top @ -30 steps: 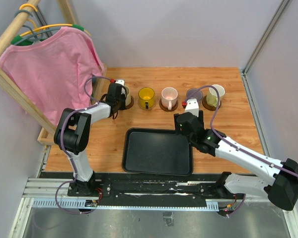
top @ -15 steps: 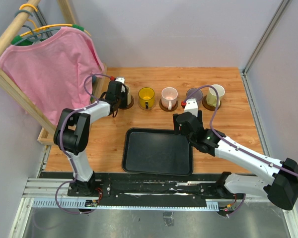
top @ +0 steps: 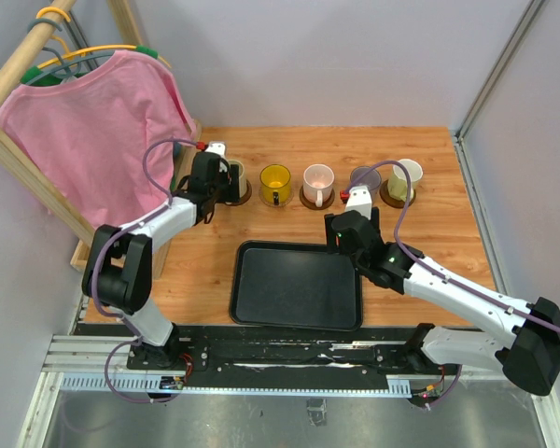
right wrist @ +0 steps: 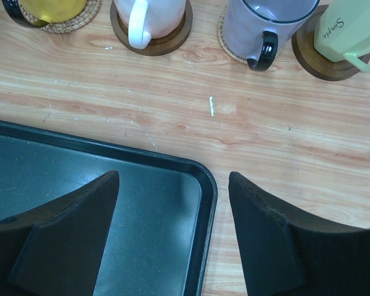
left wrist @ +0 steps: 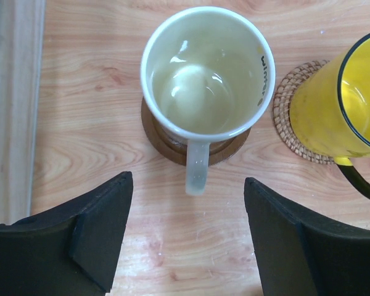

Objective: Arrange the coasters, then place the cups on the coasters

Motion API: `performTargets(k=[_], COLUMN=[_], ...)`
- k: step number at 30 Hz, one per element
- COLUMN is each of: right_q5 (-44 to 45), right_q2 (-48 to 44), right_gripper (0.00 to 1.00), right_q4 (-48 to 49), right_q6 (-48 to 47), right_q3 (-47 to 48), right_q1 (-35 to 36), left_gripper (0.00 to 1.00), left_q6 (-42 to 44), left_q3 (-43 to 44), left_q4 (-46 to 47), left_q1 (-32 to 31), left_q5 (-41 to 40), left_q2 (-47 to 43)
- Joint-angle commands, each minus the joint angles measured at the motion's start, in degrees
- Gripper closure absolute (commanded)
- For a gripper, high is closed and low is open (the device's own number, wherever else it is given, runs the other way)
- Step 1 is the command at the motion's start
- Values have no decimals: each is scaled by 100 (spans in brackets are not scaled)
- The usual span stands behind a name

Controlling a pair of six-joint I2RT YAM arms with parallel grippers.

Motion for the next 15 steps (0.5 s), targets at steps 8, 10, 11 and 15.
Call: performTargets(k=[8, 10, 11, 15], right_q5=[-334, -354, -331, -77], right_q2=[-864, -1048, -1132, -1437], right_gripper=[27, 27, 27, 26], right_q4=[60, 13, -6, -214], right_q6=[47, 28, 8, -89], right_q3=[-297, -389, -428, -511], right_q1=[-1190, -1419, -1491, -1742], left_gripper=[22, 22, 22, 22], left_q6=[-73, -100, -123, -162], left_q3=[-633, -699, -729, -730], left_q4=[-96, -32, 10, 68], left_q1=[31, 23, 23, 24], left_q5=[-626, -604, -566, -412], left_q2=[-772, -792, -798, -778])
